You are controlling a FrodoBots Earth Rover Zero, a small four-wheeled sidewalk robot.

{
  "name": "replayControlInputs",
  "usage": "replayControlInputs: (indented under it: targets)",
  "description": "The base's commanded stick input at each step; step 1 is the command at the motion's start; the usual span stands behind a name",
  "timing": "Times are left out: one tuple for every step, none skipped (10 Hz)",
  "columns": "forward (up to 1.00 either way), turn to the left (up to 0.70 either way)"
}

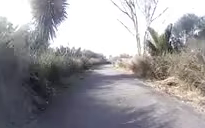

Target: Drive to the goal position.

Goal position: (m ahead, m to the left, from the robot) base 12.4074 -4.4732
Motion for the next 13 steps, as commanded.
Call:
replayControlInputs:
  targets:
    - [0.45, -0.27]
    - [0.45, -0.27]
    - [0.45, -0.27]
    - [0.45, -0.27]
    - [0.45, -0.27]
    - [0.45, -0.27]
    - [0.45, -0.27]
    - [0.45, -0.27]
    - [0.45, -0.27]
    - [0.45, -0.27]
    - [0.45, -0.27]
    - [0.45, 0.00]
    - [0.45, 0.00]
